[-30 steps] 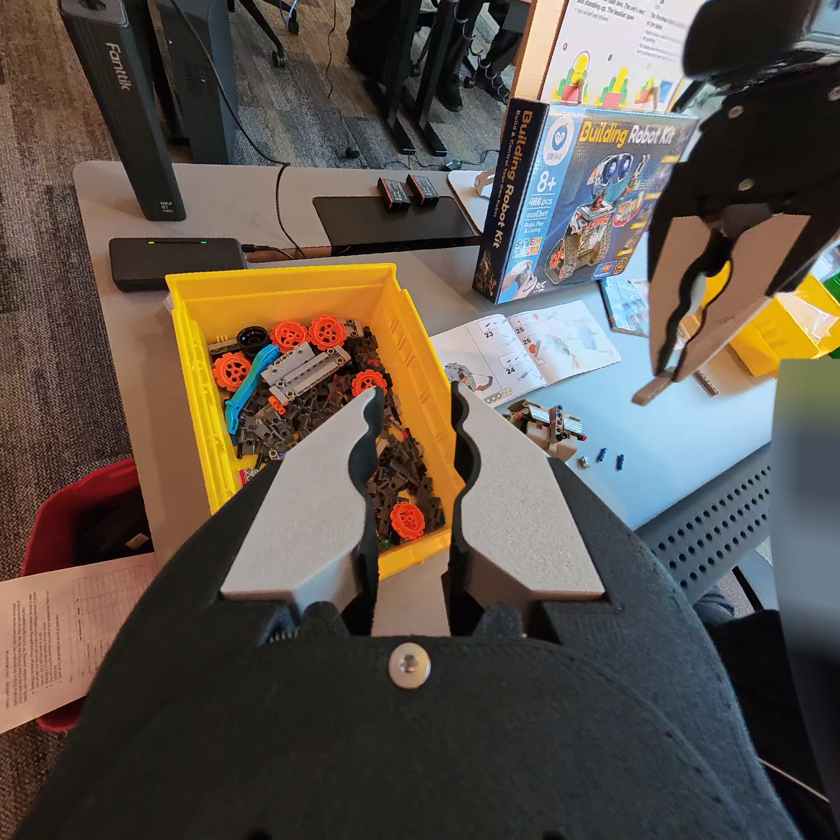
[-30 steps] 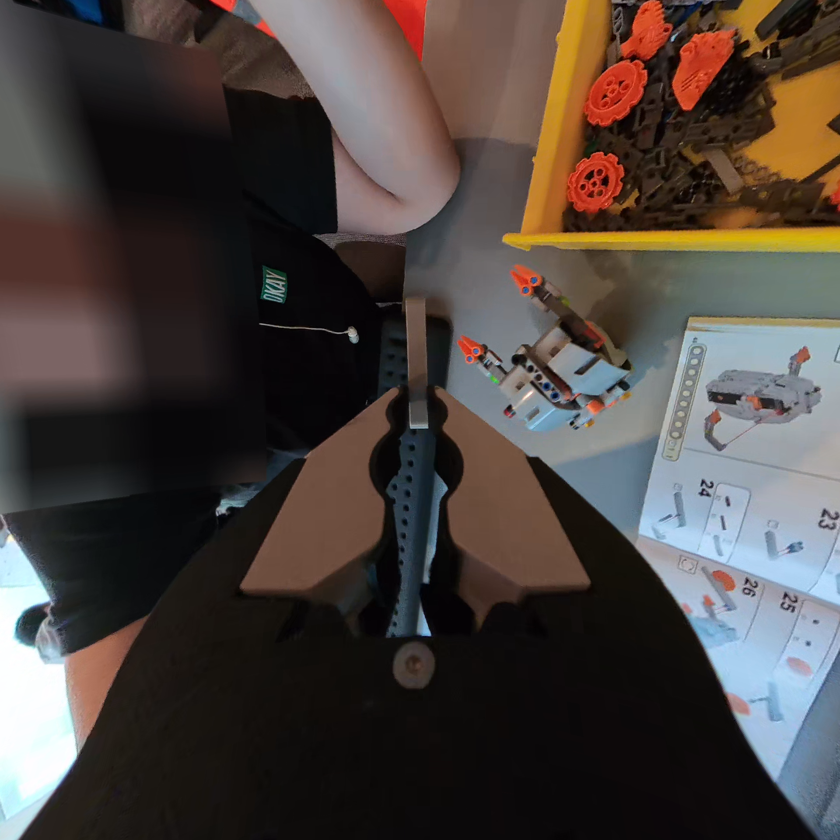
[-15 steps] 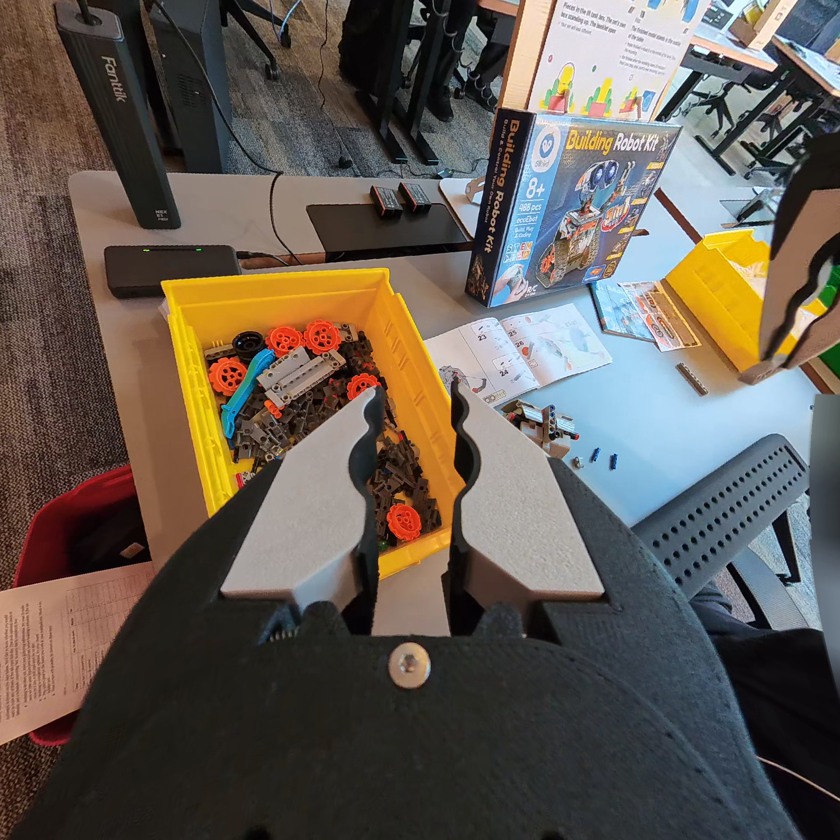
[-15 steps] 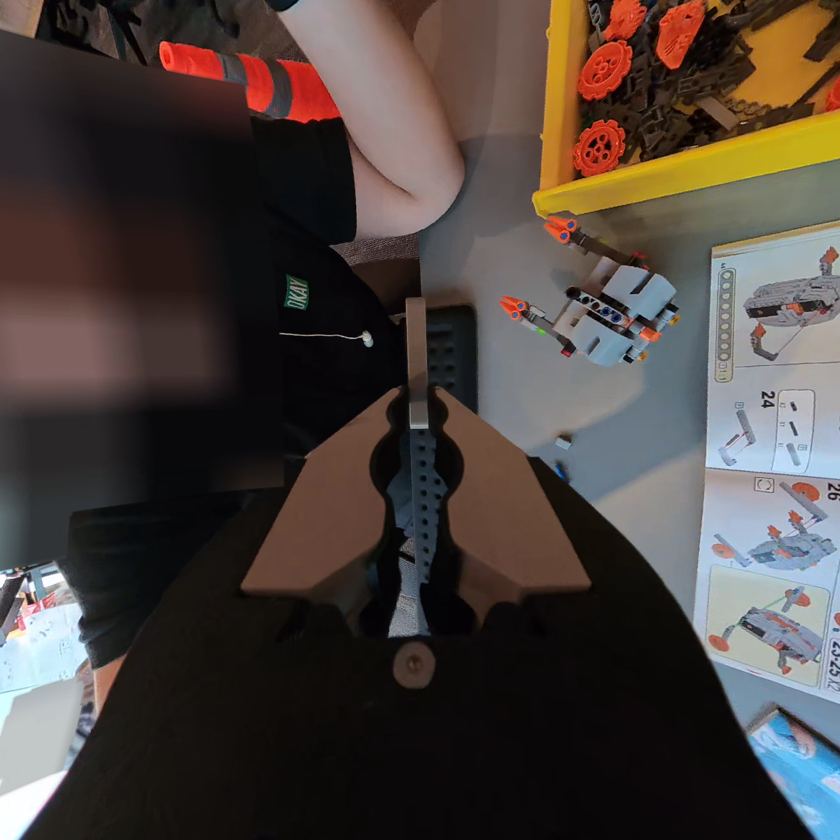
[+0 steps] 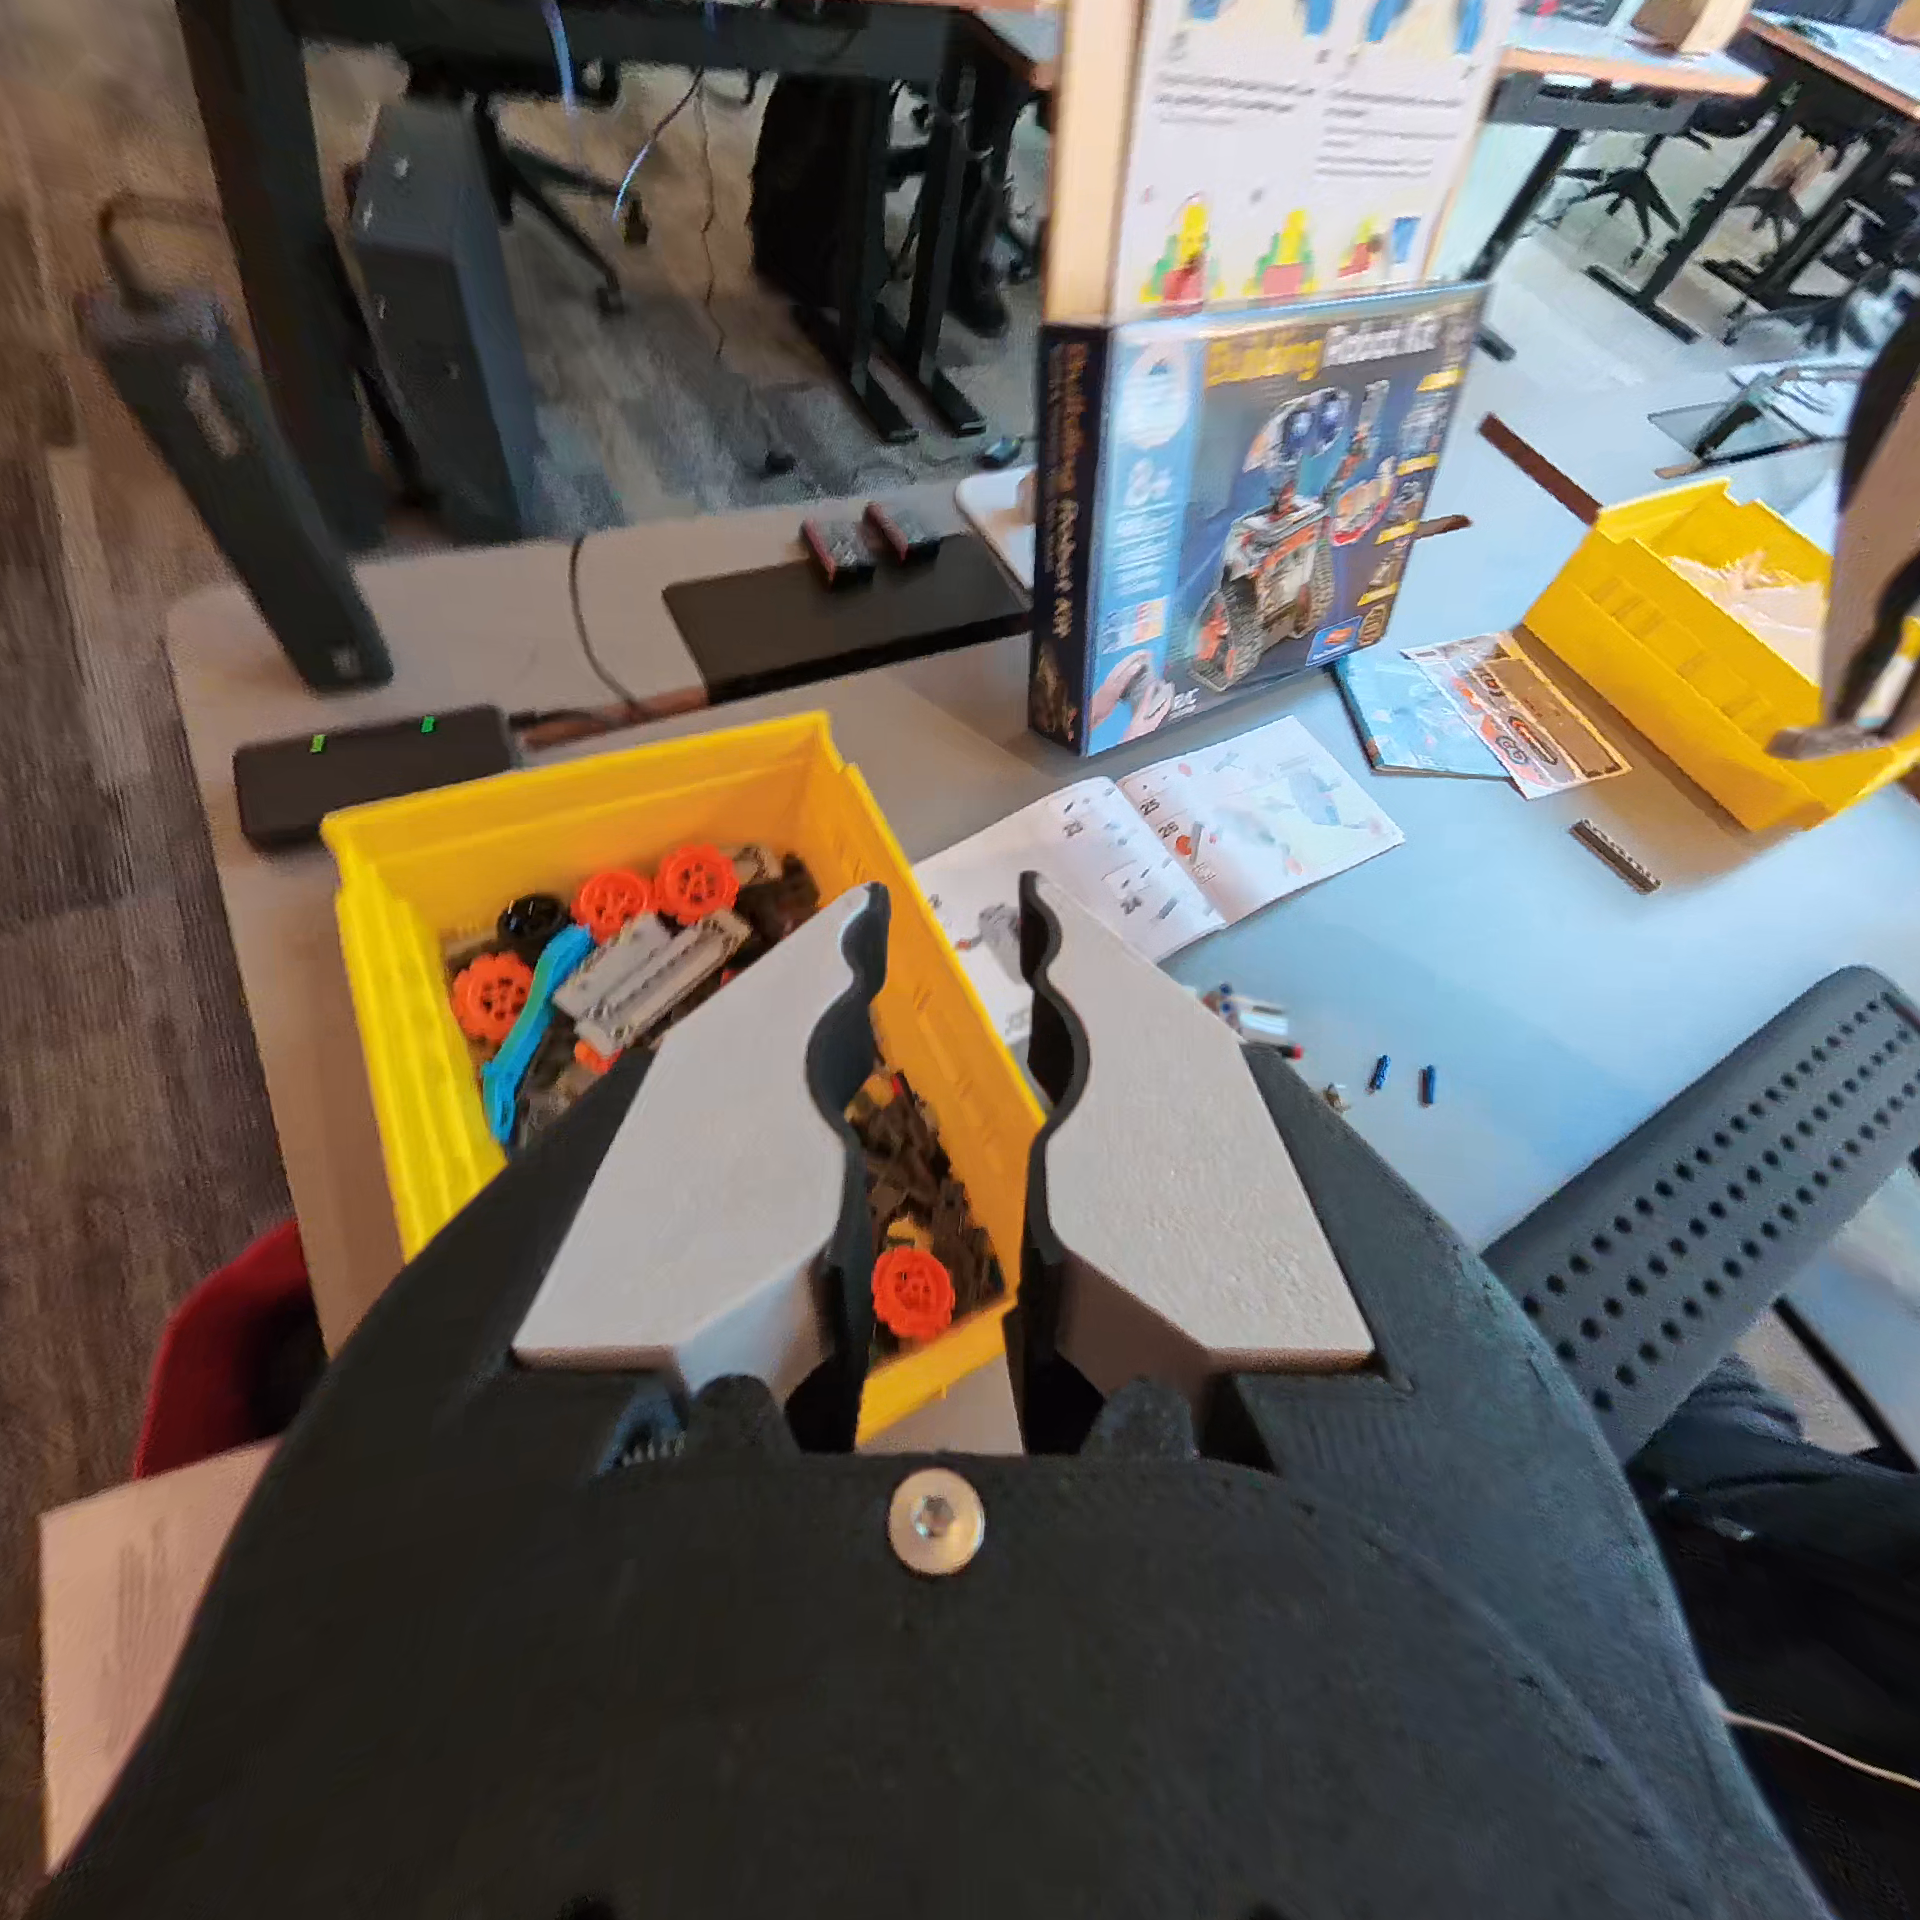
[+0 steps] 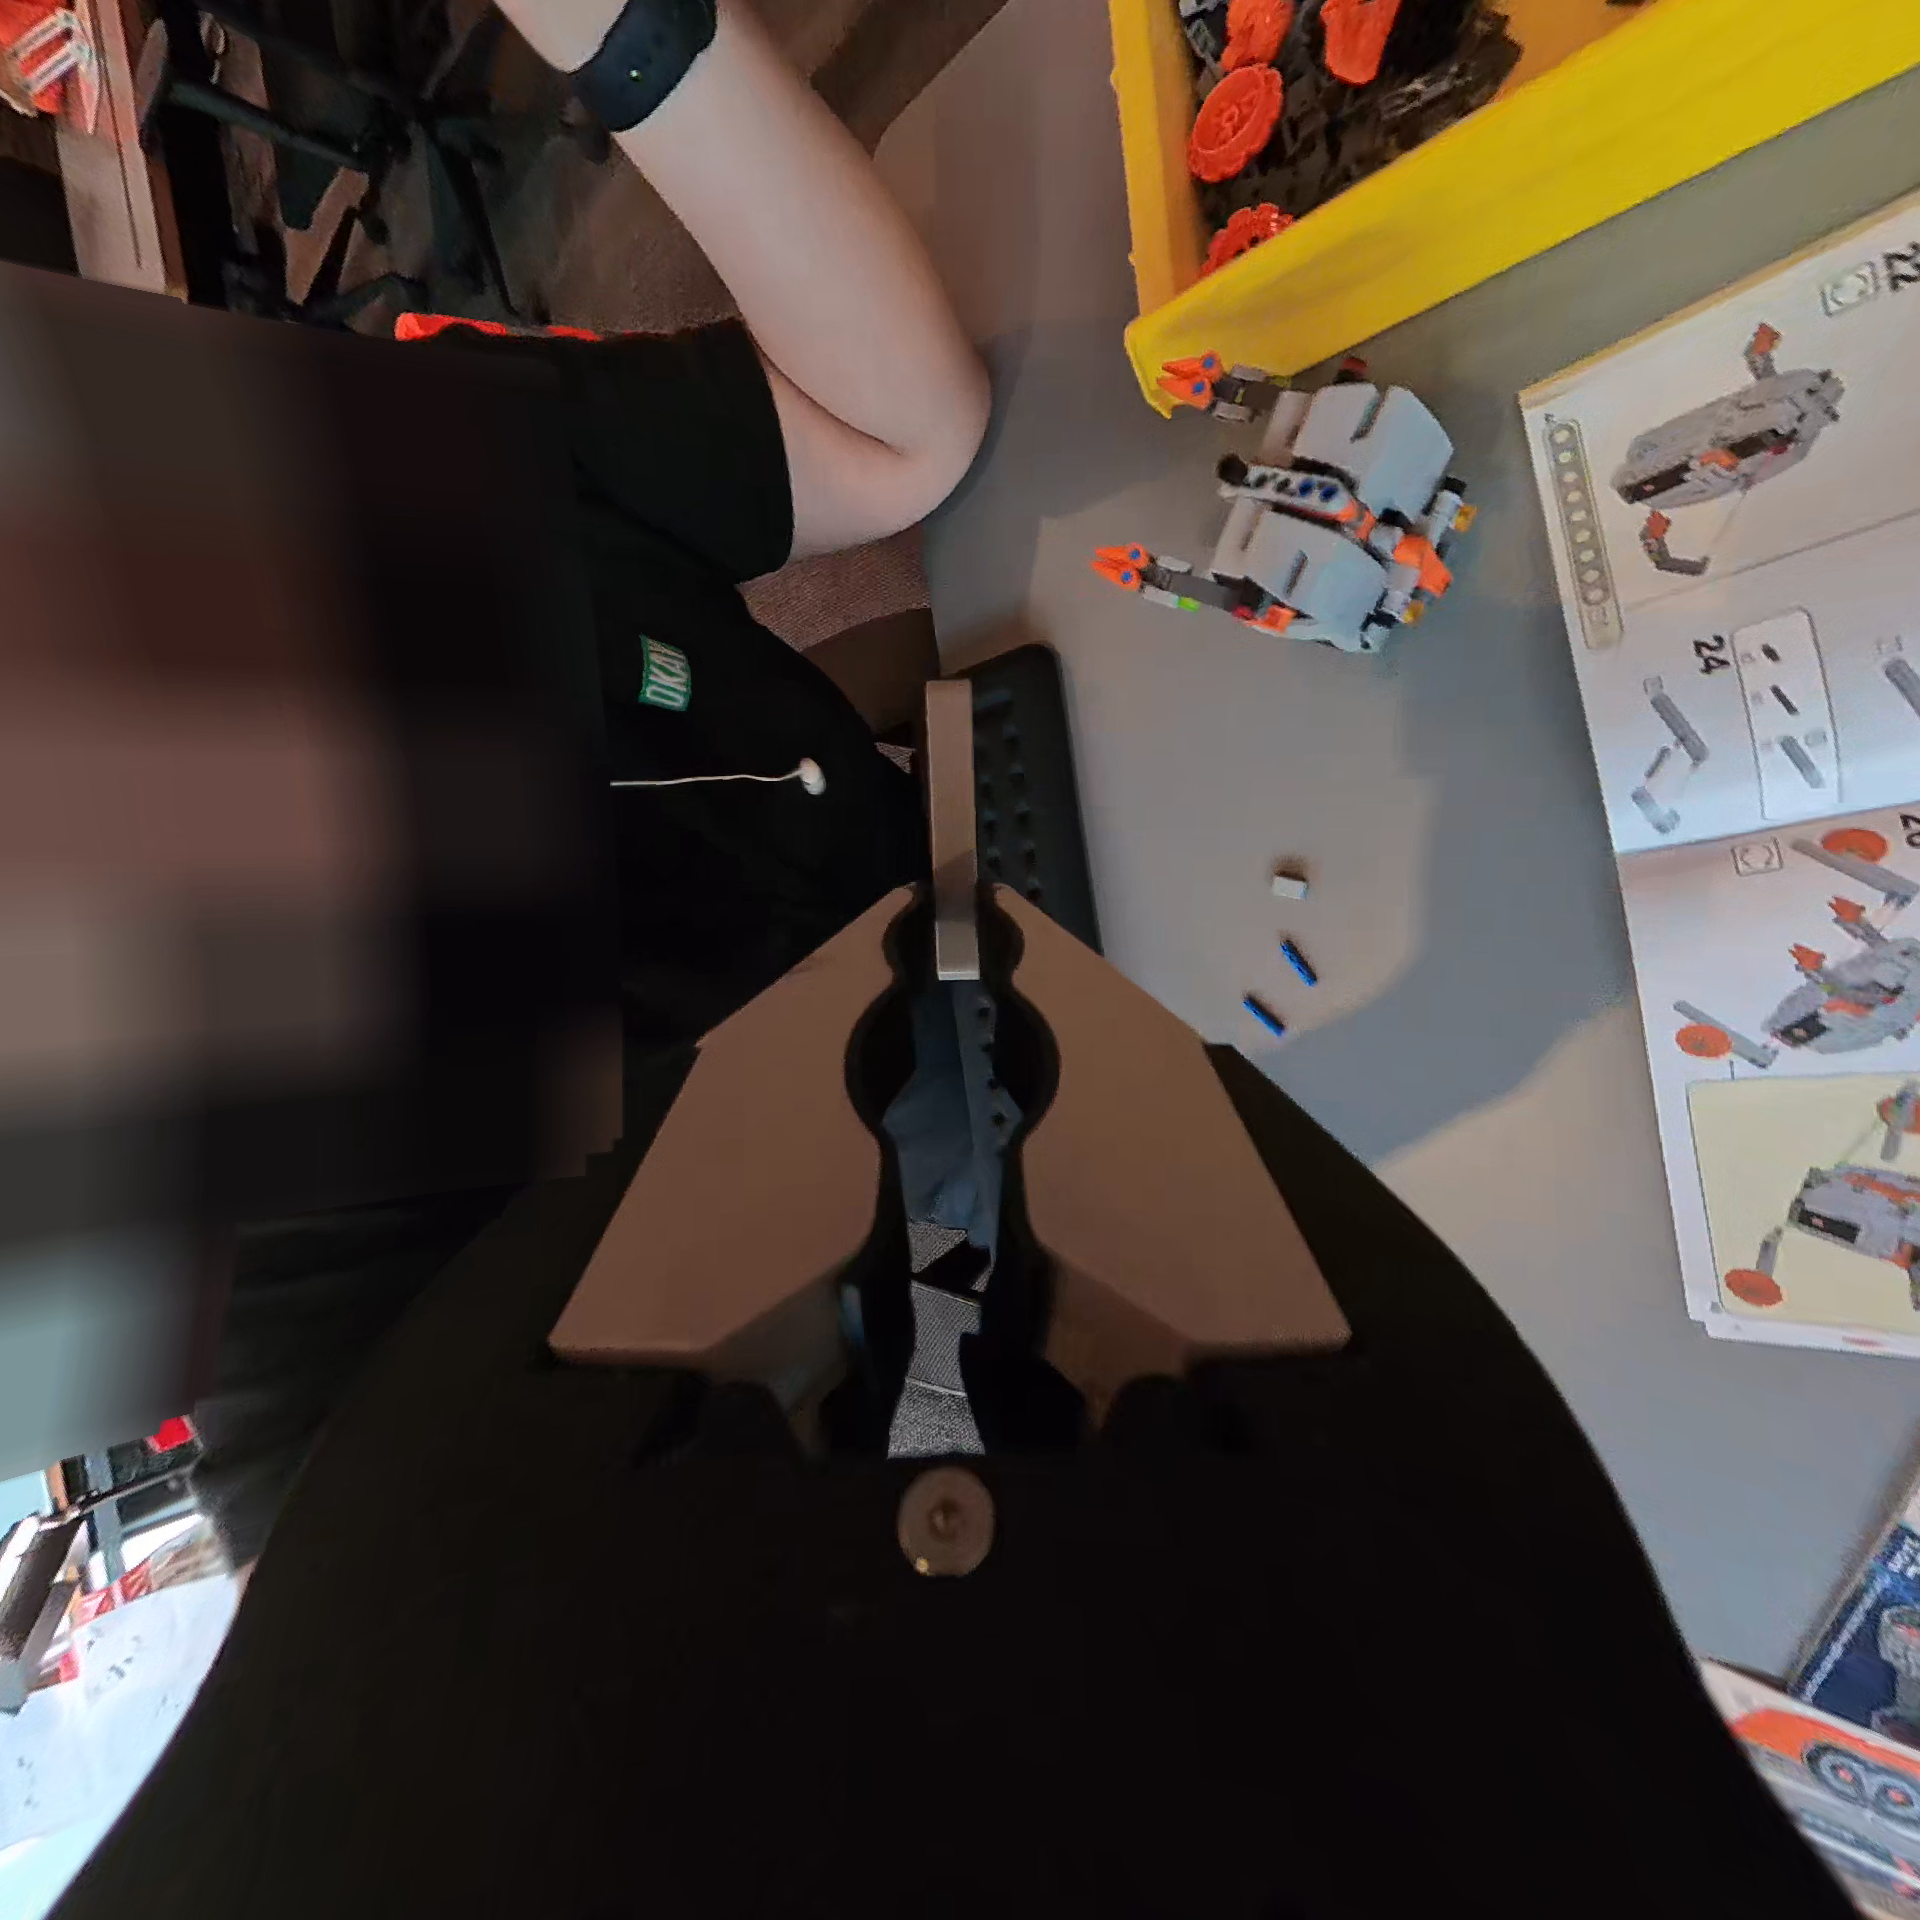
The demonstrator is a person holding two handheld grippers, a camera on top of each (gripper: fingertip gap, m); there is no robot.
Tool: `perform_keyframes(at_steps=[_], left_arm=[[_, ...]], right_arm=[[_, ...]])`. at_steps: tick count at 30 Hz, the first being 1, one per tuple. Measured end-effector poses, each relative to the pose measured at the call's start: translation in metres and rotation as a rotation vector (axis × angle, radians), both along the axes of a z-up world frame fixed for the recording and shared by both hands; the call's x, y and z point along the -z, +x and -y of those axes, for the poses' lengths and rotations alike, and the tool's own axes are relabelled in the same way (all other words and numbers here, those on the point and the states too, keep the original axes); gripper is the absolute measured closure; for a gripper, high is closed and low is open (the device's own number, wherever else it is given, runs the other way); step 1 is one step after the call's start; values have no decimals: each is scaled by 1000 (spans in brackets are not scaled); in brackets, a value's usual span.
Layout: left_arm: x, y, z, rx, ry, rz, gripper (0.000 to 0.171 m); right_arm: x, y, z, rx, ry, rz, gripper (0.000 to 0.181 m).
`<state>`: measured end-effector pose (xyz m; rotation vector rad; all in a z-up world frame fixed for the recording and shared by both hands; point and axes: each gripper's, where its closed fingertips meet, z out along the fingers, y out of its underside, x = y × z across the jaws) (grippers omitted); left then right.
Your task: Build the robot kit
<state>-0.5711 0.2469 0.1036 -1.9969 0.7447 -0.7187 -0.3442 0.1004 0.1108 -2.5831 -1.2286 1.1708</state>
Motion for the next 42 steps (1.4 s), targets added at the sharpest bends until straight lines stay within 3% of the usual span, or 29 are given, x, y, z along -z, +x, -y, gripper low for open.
perform_keyframes(at_steps=[3,7,11,14,17,23,28,31,36,38,42], left_arm=[[-21,37,20,101,142,-5,149],[-42,77,63,235,364,-44,141],[-56,77,73,79,654,-96,137],[-34,81,88,56,663,-108,127],[-6,87,115,55,640,-47,128],[46,93,156,33,573,-97,127],[42,107,172,37,553,-134,140],[32,118,179,51,547,-30,143],[10,137,172,94,579,164,140],[-1,146,164,107,602,183,137],[-50,172,164,172,664,366,149]], right_arm=[[19,37,3,62,99,63,175],[94,102,12,197,372,207,175],[177,109,42,299,466,101,174],[222,102,49,328,478,83,174],[241,86,42,323,454,48,174],[274,66,12,113,516,188,173],[267,60,3,137,548,58,154],[227,82,-6,260,696,-107,149],[160,131,-27,522,921,-334,102],[153,144,-33,580,957,-345,88],[126,161,-36,663,1169,-374,87]])
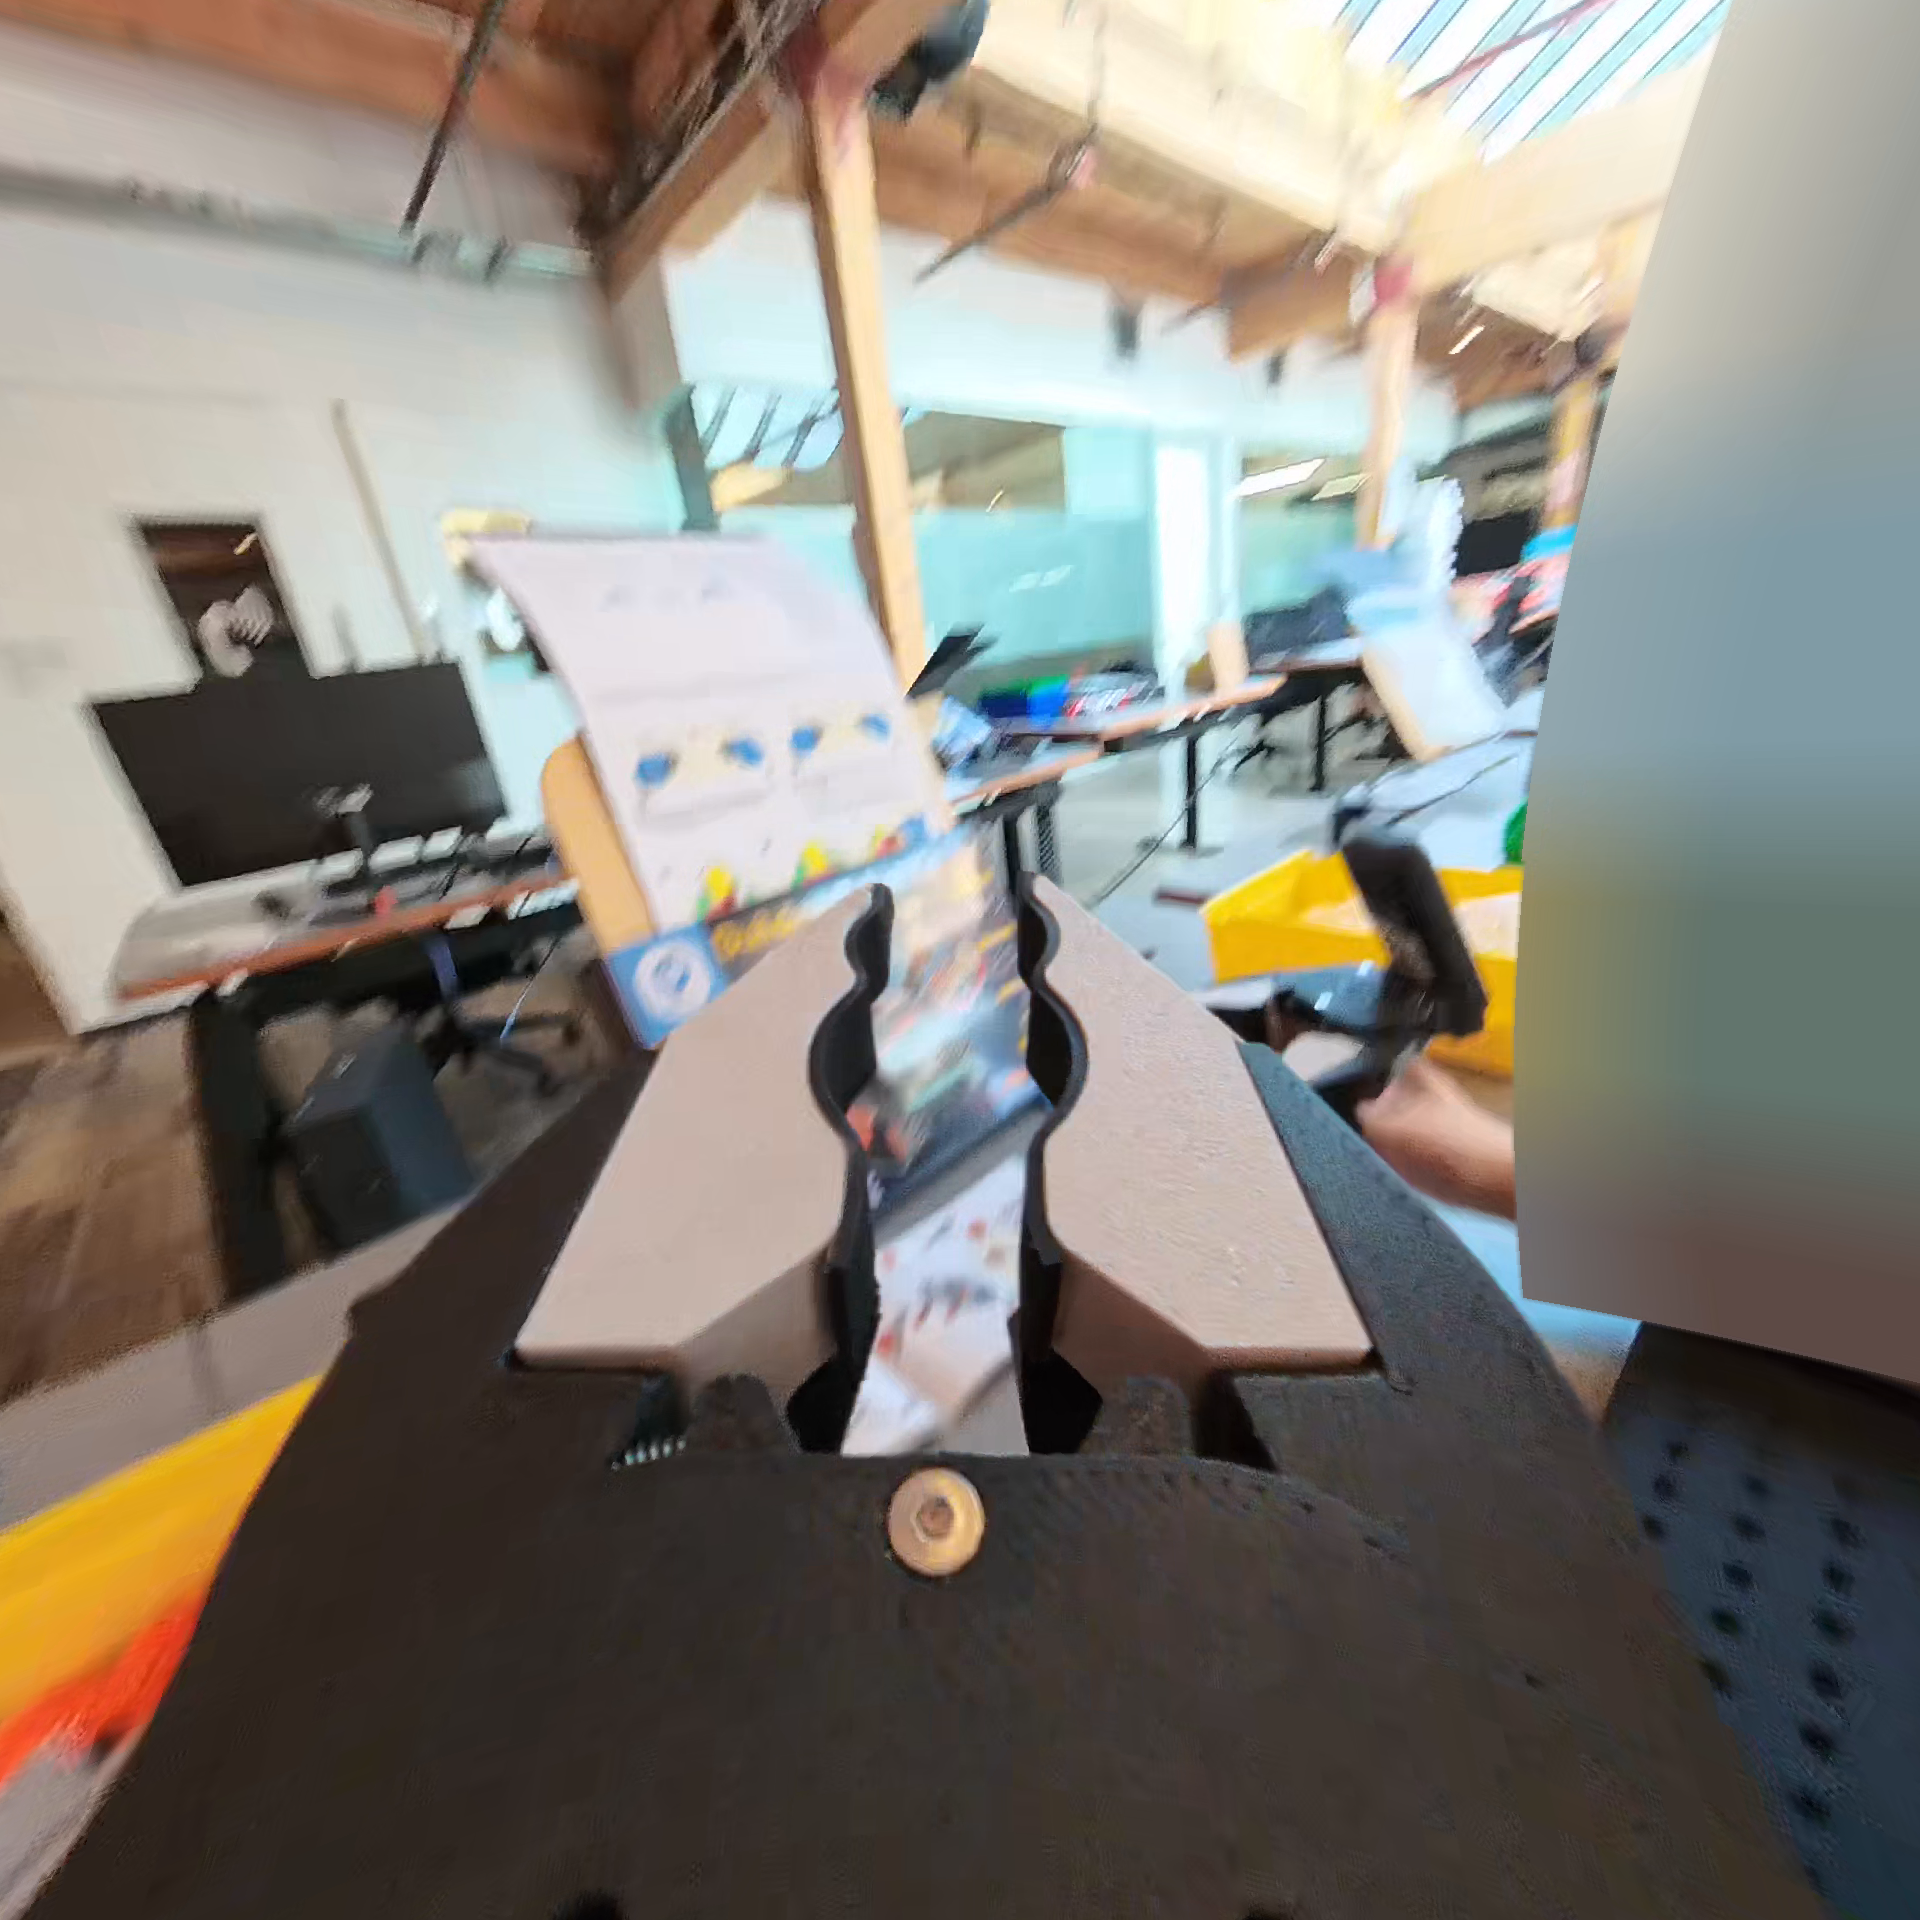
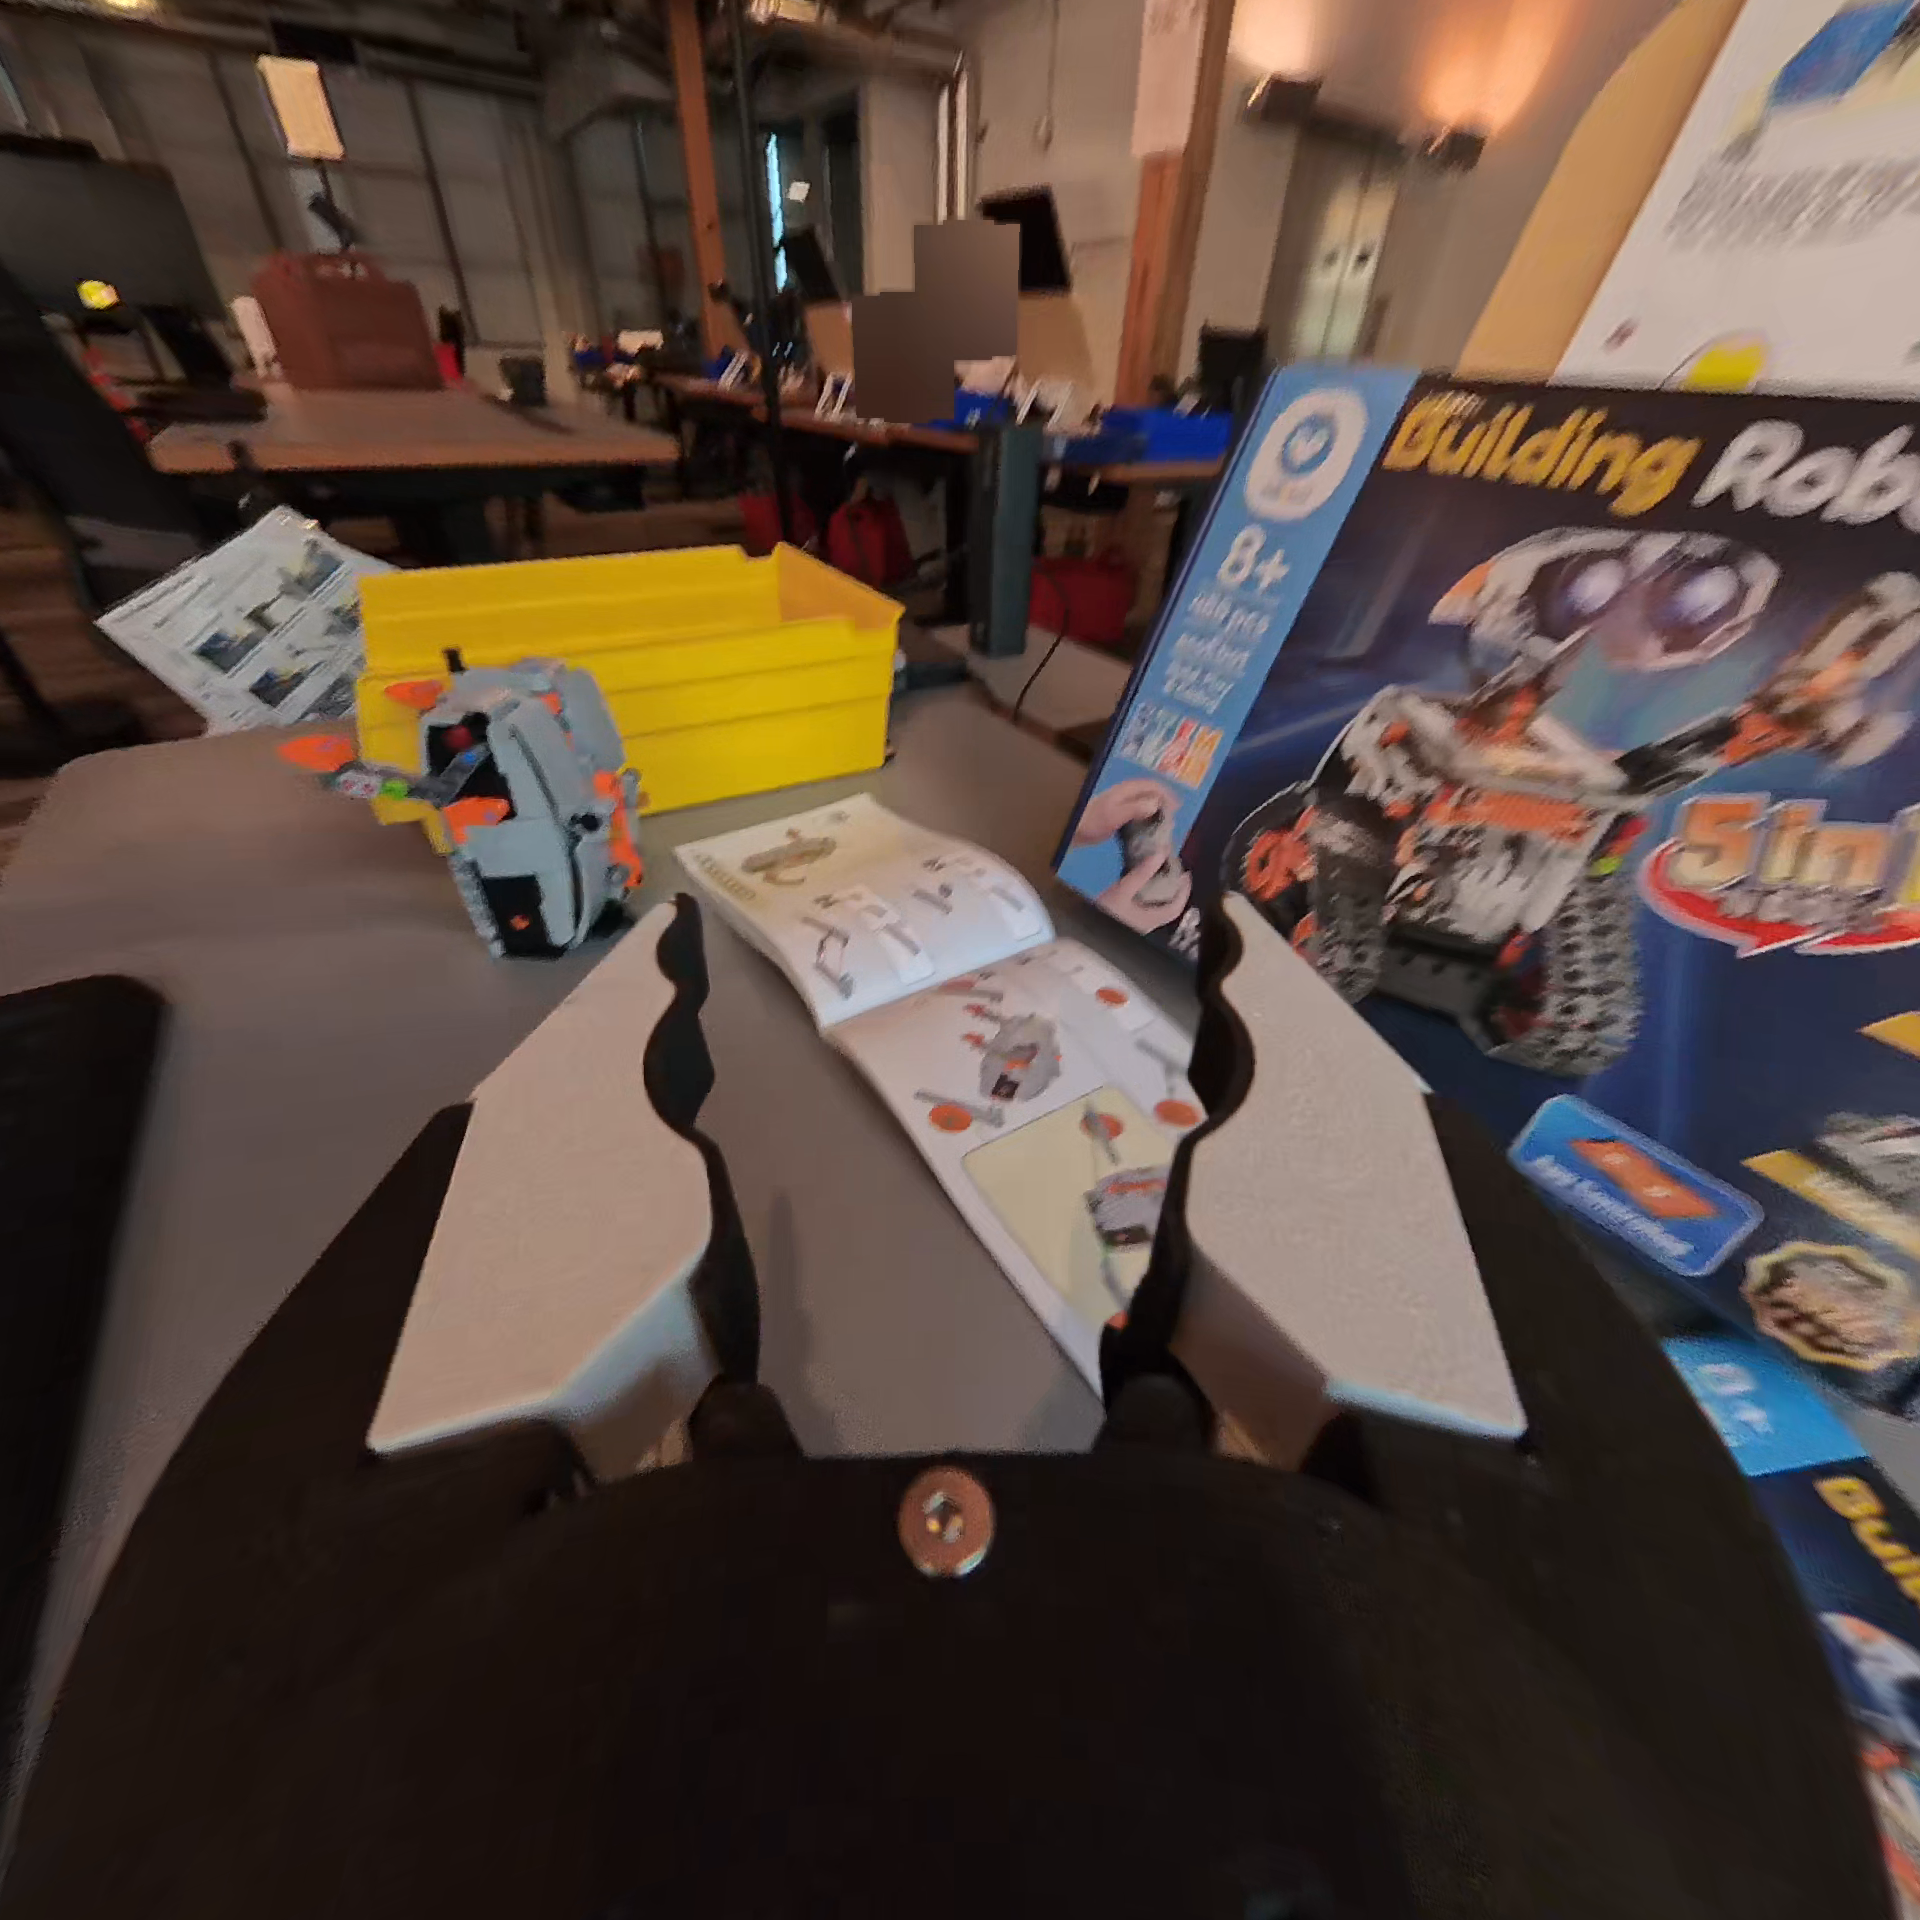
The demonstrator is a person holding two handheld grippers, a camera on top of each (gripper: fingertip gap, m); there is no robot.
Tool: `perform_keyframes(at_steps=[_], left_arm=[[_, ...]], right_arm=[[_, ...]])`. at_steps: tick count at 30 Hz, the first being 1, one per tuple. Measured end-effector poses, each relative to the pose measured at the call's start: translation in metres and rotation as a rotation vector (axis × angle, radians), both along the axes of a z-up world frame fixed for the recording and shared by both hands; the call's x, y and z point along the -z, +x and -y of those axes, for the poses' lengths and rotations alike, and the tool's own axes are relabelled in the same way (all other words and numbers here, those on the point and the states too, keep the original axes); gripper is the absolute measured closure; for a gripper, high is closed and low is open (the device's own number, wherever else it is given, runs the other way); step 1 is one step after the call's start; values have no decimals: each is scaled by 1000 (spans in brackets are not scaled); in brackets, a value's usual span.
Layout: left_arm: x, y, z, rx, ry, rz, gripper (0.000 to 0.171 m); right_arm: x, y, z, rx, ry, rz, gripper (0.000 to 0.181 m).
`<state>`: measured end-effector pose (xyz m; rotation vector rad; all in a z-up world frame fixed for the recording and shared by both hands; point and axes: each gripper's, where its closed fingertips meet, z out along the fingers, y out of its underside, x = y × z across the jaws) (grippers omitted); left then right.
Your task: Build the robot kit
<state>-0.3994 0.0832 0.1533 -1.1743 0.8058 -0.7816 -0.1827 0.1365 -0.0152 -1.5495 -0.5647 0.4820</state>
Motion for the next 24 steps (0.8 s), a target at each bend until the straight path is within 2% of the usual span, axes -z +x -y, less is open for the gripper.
perform_keyframes(at_steps=[2,4,5,9,10,12,15,17,20,24], left_arm=[[-29,12,4,70,58,65,149],[-49,20,-9,36,96,67,143],[-56,24,-19,-4,102,56,135],[-72,36,-60,-126,45,47,95],[-73,37,-68,-149,30,67,92],[-71,41,-79,-158,13,113,90],[-59,54,-82,-90,38,98,85],[-53,53,-88,-74,0,87,85],[-64,39,-89,-17,-13,190,100],[-72,17,-94,6,-49,294,110]], right_arm=[[-18,17,1,115,159,-31,79],[-33,32,9,189,336,-72,78],[-34,37,10,204,354,-83,78],[-8,37,-3,144,132,-122,95],[-3,39,-6,153,104,-132,97],[6,44,-12,178,77,-115,99],[12,48,-17,193,66,-78,106],[14,49,-18,194,57,-53,111],[15,48,-20,192,74,-25,126],[12,49,-31,220,113,19,134]])
